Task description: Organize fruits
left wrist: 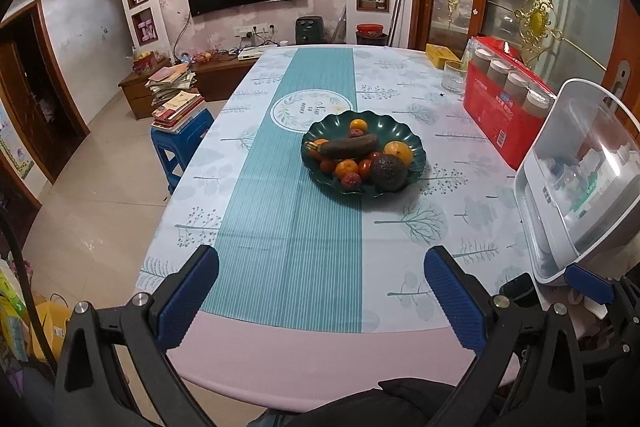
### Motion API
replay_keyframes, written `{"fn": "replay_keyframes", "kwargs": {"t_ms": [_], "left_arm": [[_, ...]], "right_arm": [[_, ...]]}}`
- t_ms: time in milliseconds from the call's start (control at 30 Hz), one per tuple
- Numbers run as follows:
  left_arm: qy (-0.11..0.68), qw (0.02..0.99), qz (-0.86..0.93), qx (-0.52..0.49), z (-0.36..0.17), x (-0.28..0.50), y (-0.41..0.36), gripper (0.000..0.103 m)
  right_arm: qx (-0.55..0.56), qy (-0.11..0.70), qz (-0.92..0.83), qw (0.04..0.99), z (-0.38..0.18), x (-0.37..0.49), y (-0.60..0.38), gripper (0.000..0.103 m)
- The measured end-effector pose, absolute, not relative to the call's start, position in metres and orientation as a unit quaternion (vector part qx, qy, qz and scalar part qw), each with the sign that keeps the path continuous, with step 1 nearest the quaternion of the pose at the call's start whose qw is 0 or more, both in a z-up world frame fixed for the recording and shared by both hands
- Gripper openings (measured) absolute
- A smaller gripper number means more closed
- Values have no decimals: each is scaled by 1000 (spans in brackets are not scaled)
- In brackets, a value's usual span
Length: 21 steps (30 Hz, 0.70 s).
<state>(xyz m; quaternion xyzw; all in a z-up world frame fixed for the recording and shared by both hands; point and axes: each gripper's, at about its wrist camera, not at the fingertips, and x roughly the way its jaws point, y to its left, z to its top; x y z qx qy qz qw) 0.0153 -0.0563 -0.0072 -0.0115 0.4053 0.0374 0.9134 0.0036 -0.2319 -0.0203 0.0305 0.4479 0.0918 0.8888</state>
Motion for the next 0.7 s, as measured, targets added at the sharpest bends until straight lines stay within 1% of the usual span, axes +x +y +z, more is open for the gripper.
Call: {"fn": "replay_keyframes", "kwargs": {"t_ms": [700], "left_arm": [[432,901,35,-20,-19,25,-63,102]], "right_arm": [[30,448,89,889,-20,5,-242,103]]}}
